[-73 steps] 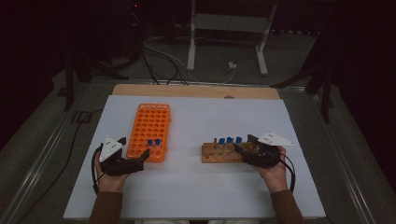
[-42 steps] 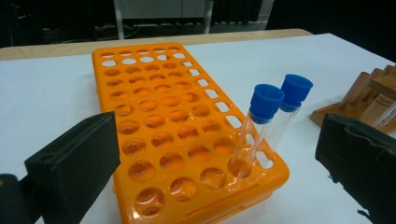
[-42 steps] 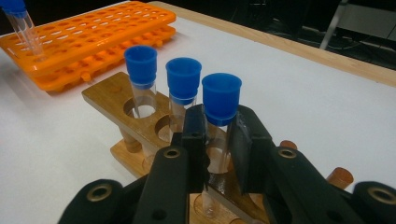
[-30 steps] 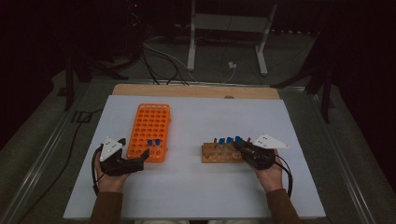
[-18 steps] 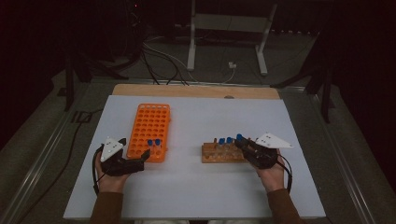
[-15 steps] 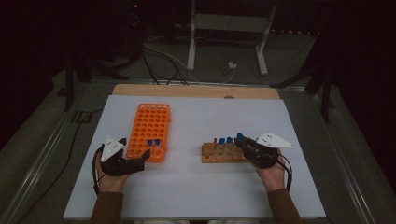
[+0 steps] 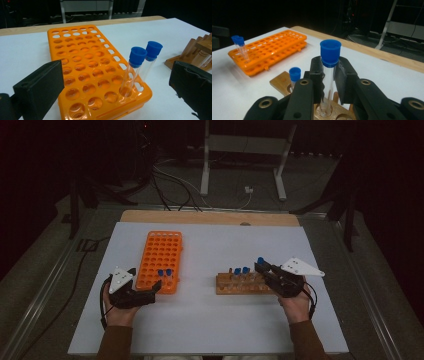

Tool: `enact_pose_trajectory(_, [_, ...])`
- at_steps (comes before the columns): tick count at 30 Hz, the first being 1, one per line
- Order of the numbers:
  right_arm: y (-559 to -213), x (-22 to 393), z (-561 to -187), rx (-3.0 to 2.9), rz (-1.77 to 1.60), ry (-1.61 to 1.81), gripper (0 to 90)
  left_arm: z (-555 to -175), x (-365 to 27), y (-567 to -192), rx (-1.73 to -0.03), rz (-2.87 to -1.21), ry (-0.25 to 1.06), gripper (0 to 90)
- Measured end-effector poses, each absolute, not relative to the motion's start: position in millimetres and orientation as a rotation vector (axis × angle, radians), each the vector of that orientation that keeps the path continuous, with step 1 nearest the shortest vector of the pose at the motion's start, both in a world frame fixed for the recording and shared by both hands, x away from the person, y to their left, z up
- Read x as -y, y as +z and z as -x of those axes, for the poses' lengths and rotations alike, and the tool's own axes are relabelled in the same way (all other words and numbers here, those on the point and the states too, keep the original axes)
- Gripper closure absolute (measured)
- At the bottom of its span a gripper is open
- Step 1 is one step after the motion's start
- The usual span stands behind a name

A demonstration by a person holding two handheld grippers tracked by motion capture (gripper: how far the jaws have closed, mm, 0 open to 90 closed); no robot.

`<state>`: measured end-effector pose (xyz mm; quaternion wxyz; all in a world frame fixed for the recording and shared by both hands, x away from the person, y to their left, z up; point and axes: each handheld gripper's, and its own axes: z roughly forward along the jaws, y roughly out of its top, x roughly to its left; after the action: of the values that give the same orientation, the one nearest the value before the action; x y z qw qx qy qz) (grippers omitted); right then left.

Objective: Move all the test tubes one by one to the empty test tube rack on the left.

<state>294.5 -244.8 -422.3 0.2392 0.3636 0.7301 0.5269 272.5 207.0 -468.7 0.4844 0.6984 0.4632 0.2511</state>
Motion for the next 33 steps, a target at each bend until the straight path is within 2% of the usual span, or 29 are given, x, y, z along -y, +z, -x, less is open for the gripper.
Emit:
enact_pose_trajectory(18, [-404.4, 237.3, -285.8, -2.018, -0.931, 1.509, 76.9, -271.1, -203.5, -465.8, -1.114, -1.698, 0.617, 0.7])
enact_pose_trajectory(33, [-408.7, 205.3, -284.0, -2.108, -0.866, 1.536, 76.8, -267.5, -191.1, -456.8, -1.073, -1.687, 0.629, 0.7])
